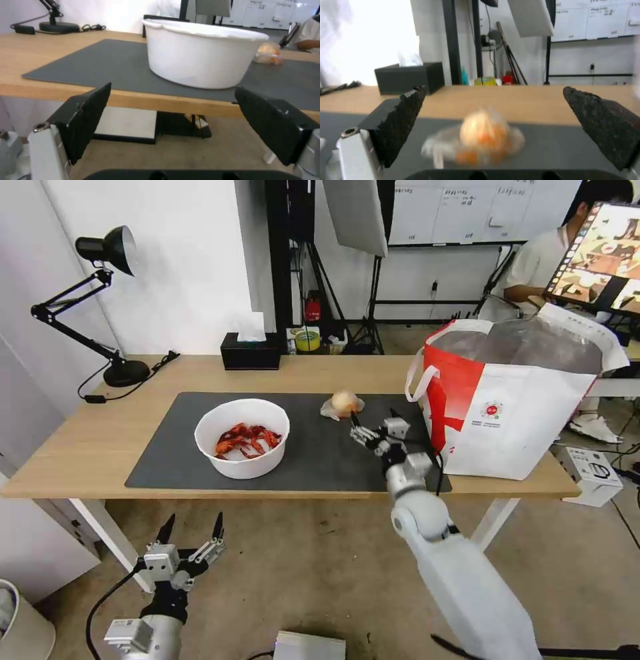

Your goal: Pick up the trash from the table and place it into the takeout bag.

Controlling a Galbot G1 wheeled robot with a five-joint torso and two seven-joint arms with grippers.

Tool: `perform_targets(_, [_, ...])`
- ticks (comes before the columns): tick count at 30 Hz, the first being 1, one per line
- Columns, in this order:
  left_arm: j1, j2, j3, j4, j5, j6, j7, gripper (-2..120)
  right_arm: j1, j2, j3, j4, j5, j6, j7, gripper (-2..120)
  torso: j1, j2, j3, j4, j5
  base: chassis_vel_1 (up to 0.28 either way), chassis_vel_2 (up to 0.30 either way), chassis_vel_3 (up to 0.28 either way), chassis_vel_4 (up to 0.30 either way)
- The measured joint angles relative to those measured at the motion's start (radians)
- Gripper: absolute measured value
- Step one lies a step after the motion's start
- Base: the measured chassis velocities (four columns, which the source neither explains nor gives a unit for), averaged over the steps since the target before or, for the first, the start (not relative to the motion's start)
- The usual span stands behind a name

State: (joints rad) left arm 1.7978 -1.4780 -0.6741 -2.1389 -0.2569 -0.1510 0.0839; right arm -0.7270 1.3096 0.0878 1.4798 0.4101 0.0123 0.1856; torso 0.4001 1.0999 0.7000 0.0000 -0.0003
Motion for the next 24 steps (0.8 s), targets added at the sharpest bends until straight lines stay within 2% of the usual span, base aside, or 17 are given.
perform_targets(5, [-0.002, -0.003, -0.008, 0.004, -0.004, 0.000, 0.000, 100, 0.131, 0.033, -0.037, -0.119, 0.026, -0.004, 0.009, 100, 0.000, 0.000, 0.000, 0.0002, -0.0002, 0.000, 0.000, 0.000, 0.000])
perform_targets(8, [-0.004, -0.010, -0.008, 0.012, -0.004, -0.002, 0.002, 100, 0.238, 0.068, -0.061, -0.256, 0.029, -0.009, 0.011, 100, 0.000, 0.000, 0.000, 0.0001, 0.0002, 0.000, 0.000, 0.000, 0.000])
perform_targets(9, [-0.004, -0.010, -0.008, 0.012, -0.004, -0.002, 0.002, 100, 0.238, 0.068, -0.061, -0.256, 0.029, -0.009, 0.011, 100, 0.000, 0.000, 0.000, 0.0001, 0.0002, 0.000, 0.000, 0.000, 0.000])
perform_targets(11, [-0.005, -0.018, -0.007, 0.017, -0.002, -0.002, 0.003, 100, 0.299, 0.091, -0.070, -0.342, 0.029, -0.043, 0.019, 100, 0.000, 0.000, 0.000, 0.0001, 0.0002, 0.000, 0.000, 0.000, 0.000])
perform_targets(12, [-0.005, -0.018, -0.007, 0.017, -0.002, -0.002, 0.003, 100, 0.299, 0.091, -0.070, -0.342, 0.029, -0.043, 0.019, 100, 0.000, 0.000, 0.000, 0.0001, 0.0002, 0.000, 0.000, 0.000, 0.000])
perform_targets(15, [-0.005, -0.026, -0.002, 0.022, 0.002, -0.002, 0.005, 100, 0.366, 0.120, -0.072, -0.455, 0.047, -0.133, 0.017, 100, 0.000, 0.000, 0.000, 0.0002, 0.0002, 0.000, 0.000, 0.000, 0.000])
perform_targets(24, [-0.005, -0.026, -0.004, 0.026, 0.006, -0.003, 0.009, 100, 0.457, 0.171, -0.075, -0.598, 0.065, -0.229, -0.025, 100, 0.000, 0.000, 0.000, 0.0001, 0.0002, 0.000, 0.000, 0.000, 0.000])
